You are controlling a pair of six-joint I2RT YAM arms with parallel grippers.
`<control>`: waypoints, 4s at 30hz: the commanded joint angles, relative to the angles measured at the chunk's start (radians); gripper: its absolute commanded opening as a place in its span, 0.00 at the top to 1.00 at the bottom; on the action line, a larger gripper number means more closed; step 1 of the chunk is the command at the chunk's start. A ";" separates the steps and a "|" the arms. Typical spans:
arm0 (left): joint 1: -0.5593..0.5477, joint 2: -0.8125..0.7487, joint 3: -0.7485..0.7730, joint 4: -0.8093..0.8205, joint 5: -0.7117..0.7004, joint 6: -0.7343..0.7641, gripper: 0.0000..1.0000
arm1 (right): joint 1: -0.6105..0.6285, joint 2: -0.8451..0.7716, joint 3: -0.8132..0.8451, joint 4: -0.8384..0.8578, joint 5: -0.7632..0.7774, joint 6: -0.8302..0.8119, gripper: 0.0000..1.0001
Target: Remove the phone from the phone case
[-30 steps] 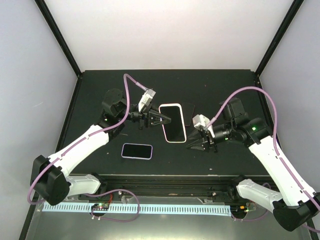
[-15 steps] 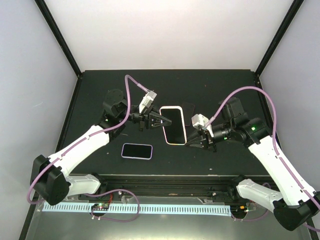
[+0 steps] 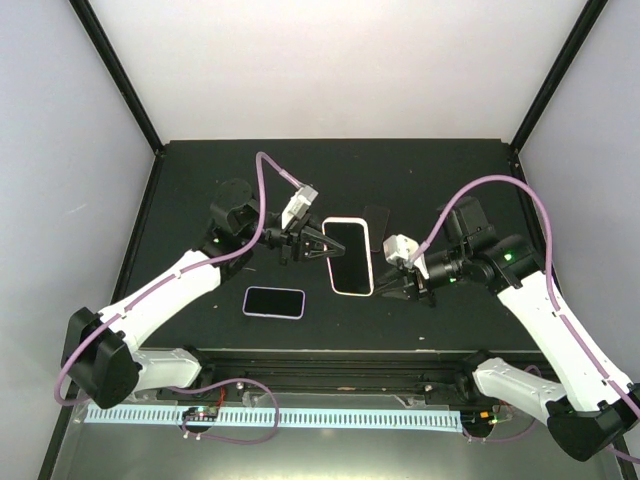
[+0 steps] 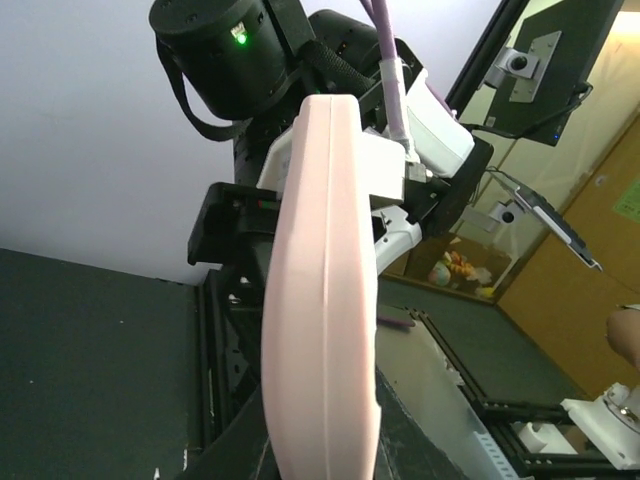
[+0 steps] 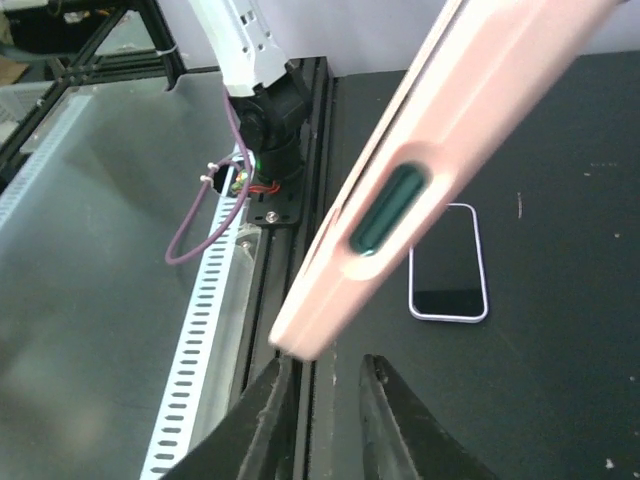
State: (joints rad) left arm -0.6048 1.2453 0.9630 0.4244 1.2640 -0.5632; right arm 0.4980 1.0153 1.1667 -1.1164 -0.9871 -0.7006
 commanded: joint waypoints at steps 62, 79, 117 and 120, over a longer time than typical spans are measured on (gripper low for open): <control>-0.089 0.014 0.082 0.085 0.137 -0.129 0.99 | 0.091 0.009 0.027 0.053 0.335 -0.246 0.79; -0.104 0.026 0.083 0.076 0.149 -0.116 0.99 | 0.090 0.032 0.126 0.070 0.479 -0.287 0.77; -0.106 0.083 0.095 -0.071 0.033 -0.011 0.98 | -0.042 0.042 0.281 0.588 0.197 0.605 0.39; -0.108 0.124 0.105 -0.082 0.036 -0.017 0.98 | -0.042 0.036 0.298 0.591 0.178 0.628 0.40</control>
State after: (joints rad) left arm -0.6357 1.2835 1.0763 0.5129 1.1423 -0.5617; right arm 0.4534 1.0447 1.3788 -0.8730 -0.7460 -0.1570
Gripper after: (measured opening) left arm 0.120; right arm 0.607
